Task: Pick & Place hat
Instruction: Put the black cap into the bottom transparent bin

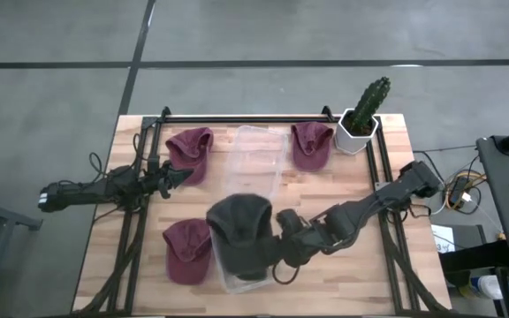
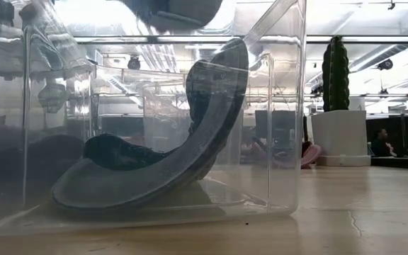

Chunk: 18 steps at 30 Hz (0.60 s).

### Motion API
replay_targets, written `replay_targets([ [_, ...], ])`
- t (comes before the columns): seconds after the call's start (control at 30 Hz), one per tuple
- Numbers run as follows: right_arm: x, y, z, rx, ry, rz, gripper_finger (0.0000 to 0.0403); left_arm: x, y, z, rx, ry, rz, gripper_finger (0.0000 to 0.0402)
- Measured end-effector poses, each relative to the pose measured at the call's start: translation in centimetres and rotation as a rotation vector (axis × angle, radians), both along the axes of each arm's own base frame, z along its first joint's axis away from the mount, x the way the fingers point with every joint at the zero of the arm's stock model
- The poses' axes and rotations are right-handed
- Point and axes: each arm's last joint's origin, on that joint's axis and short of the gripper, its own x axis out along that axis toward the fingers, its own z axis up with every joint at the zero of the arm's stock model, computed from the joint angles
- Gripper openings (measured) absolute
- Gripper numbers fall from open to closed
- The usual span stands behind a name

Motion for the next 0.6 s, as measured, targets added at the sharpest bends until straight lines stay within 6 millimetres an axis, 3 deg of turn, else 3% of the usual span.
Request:
replay_targets([
  [0.2,1.1,0.7,-2.0,0.021,0.059,0.044,0.0013,0.0,0.0,0.0,0.0,0.001,0.0,0.0],
  [0.6,1.6,0.6,-2.6,0.076,0.09,0.048,0.0013,0.0,0.0,0.0,0.0,0.002,0.0,0.0],
])
